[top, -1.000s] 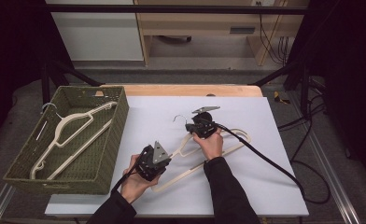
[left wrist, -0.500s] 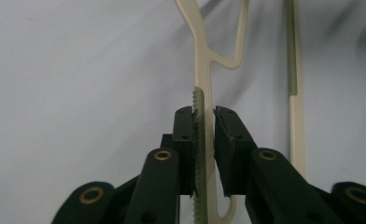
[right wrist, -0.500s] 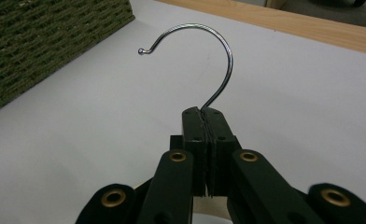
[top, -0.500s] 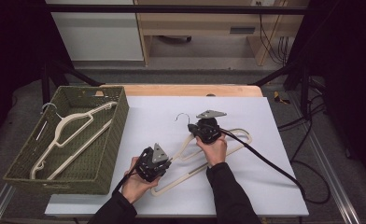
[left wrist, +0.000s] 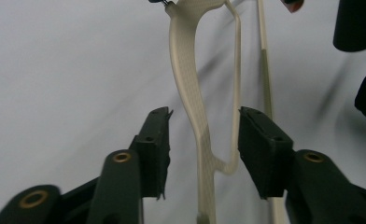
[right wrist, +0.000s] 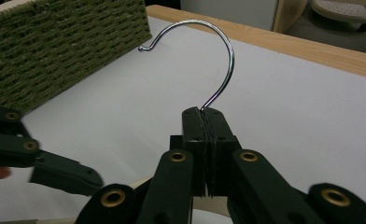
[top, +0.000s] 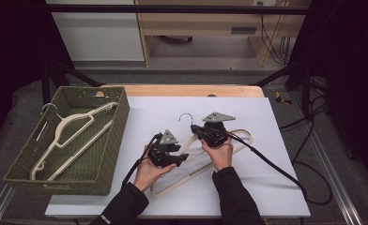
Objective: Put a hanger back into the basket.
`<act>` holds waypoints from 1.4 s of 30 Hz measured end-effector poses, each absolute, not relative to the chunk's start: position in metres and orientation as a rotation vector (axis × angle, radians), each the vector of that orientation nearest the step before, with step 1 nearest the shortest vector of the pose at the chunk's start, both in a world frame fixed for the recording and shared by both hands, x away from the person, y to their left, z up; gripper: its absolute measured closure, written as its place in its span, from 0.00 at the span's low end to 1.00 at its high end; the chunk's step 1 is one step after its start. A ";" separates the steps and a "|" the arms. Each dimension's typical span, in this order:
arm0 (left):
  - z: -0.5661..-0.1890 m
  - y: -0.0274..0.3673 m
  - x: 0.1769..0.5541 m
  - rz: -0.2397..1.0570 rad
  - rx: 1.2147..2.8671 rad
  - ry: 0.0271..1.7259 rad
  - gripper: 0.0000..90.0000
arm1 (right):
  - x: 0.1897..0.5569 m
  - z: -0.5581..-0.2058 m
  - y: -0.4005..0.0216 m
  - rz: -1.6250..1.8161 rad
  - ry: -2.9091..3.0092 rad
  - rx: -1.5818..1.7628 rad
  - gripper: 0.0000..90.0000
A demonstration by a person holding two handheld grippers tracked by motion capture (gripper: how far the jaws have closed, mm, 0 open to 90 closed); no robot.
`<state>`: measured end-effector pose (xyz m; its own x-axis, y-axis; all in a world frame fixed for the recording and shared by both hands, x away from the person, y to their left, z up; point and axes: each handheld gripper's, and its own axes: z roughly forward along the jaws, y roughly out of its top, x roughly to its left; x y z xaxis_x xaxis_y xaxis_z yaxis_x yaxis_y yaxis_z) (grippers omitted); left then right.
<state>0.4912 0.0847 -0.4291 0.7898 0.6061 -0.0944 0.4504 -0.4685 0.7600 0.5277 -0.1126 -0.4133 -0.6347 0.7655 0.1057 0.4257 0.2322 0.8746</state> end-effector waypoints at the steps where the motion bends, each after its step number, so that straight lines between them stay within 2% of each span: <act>1: -0.431 0.083 0.494 0.219 2.139 0.792 0.65 | 0.527 -0.413 -0.113 1.369 2.166 1.093 0.99; 7: -0.436 0.077 0.496 0.186 2.164 0.793 0.88 | 0.520 -0.409 -0.119 1.402 2.159 1.075 0.99; 13: -0.431 0.077 0.489 0.167 2.137 0.799 0.91 | 0.511 -0.404 -0.126 1.446 2.156 1.049 0.98; 20: -0.419 0.080 0.472 0.147 2.088 0.745 0.95 | 0.490 -0.394 -0.141 1.516 2.167 0.997 0.84; 26: -0.407 0.085 0.458 0.229 2.095 0.716 0.97 | 0.466 -0.381 -0.156 1.596 2.146 0.948 0.70; 29: -0.399 0.094 0.456 0.222 2.077 0.712 0.97 | 0.455 -0.379 -0.162 1.599 2.142 0.935 0.63; 35: -0.379 0.110 0.450 0.288 2.067 0.706 0.97 | 0.442 -0.380 -0.171 1.595 2.142 0.913 0.51; 42: -0.351 0.136 0.443 0.326 2.040 0.698 0.97 | 0.432 -0.385 -0.182 1.579 2.116 0.924 0.30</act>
<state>0.4426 0.1359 -0.3514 0.8037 0.5935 -0.0428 0.3486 -0.4114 0.8421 0.4321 -0.1816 -0.3853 -0.7294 0.6757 0.1069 0.2947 0.1694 0.9405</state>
